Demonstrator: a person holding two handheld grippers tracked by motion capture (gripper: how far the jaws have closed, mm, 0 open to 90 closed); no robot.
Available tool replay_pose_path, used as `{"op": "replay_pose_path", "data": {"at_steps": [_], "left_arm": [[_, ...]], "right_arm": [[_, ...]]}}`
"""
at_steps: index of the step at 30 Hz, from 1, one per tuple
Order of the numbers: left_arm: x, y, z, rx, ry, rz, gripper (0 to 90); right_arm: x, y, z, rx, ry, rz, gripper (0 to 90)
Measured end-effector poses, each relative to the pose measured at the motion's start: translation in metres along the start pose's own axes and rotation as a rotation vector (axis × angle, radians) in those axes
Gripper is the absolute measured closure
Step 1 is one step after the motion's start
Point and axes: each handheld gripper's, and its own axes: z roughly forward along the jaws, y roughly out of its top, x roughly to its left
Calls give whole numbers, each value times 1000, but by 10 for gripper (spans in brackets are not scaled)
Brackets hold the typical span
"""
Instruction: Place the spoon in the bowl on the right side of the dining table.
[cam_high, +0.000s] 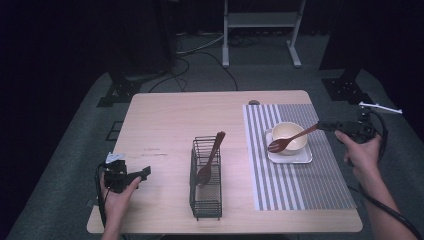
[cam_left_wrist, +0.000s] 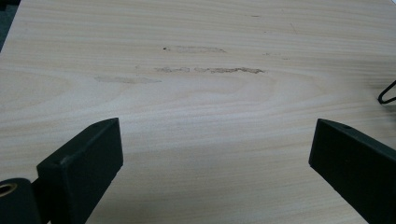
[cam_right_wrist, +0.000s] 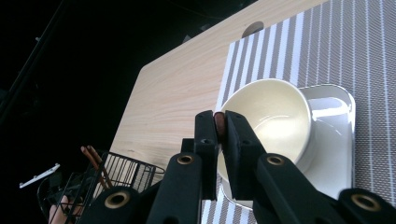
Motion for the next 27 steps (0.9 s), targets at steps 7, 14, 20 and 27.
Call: {"op": "replay_pose_path", "data": {"at_steps": [7, 14, 20, 27], "left_arm": [[0, 0, 0, 0, -2, 1, 19], [0, 0, 0, 1, -2, 2, 19], [0, 0, 0, 1, -2, 1, 18], [0, 0, 0, 0, -2, -1, 18]], "right_arm": [[-4, 1, -5, -21, -14, 14, 833], [-6, 4, -9, -42, -29, 21, 833], [-7, 6, -11, -56, -37, 27, 833], [-8, 7, -15, -69, -52, 36, 833]]}}
